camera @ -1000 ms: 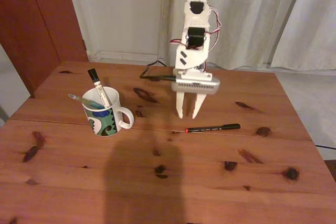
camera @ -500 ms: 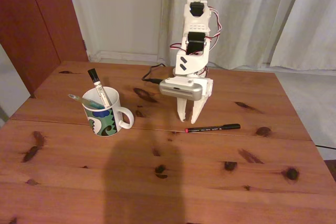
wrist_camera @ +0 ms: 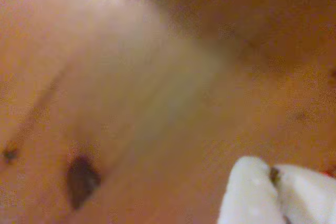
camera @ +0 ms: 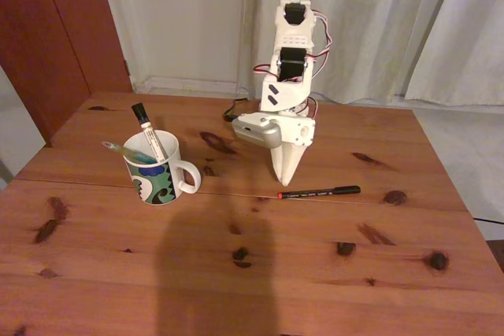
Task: Clean up the desk and place the pens and markers into the cup
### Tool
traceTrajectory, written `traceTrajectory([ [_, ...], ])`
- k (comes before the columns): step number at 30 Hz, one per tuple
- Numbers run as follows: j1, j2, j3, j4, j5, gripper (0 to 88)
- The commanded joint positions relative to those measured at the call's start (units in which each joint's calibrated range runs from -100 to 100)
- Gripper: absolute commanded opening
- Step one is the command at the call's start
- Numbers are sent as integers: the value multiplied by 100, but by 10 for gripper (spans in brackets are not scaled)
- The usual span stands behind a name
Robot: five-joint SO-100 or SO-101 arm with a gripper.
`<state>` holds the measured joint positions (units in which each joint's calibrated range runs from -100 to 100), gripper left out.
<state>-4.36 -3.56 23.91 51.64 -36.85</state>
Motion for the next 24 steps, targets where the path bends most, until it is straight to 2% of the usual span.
traceTrajectory([
  [1,119,-12,-19,458,-29,6],
  [18,754,782,-1732,604,13,7],
  [24,312,832,-1868,604,-24,7],
])
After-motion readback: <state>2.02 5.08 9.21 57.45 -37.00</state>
